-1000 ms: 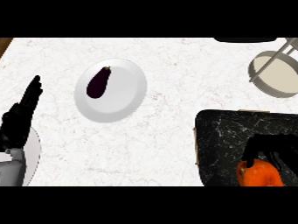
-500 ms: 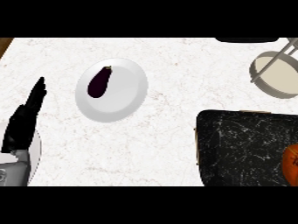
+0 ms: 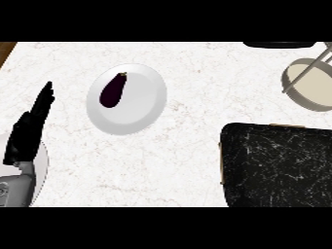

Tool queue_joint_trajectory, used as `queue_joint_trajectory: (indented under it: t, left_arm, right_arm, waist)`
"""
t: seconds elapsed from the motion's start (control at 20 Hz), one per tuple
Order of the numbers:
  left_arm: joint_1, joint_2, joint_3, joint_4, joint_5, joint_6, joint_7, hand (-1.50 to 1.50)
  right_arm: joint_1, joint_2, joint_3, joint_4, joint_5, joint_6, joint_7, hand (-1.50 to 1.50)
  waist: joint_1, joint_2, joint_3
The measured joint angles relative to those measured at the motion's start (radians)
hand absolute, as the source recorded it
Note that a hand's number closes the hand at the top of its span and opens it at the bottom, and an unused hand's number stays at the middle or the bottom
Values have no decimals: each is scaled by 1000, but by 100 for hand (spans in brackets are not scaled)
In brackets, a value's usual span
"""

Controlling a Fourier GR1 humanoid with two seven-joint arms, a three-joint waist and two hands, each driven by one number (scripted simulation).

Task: Pick the squash from the tray and place it in the tiered basket

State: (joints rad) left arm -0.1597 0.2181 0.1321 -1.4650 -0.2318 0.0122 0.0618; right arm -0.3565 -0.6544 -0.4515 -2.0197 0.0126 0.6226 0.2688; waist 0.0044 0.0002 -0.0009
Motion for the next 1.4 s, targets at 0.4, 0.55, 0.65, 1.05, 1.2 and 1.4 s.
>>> queue_joint_trajectory:
  t: [0.4,0.55,0.65,1.05,1.2,1.4]
  left_arm:
    - [11,-12,-5,-3,-8,6,-23,0]
    - [-12,-8,-1,10,-3,1,-15,0]
    - [-29,-12,-4,17,-7,4,-6,0]
    - [-18,-20,-16,-6,-11,-1,3,0]
    - [-20,-23,-19,-7,-15,2,5,0]
    - [-28,-23,-13,5,-12,1,7,0]
  right_arm:
    - [-136,-54,92,266,183,-46,-204,150]
    - [-183,-76,136,344,308,-116,-276,150]
    - [-208,-99,157,396,388,-166,-319,150]
    - [-342,-165,220,761,628,-377,-537,150]
    - [-406,-182,241,929,671,-418,-649,150]
    - [-477,-184,266,1104,704,-431,-766,150]
  waist:
    - [12,3,1]
    - [16,6,1]
    - [17,7,1]
    - [27,9,1]
    - [29,10,2]
    - [26,9,1]
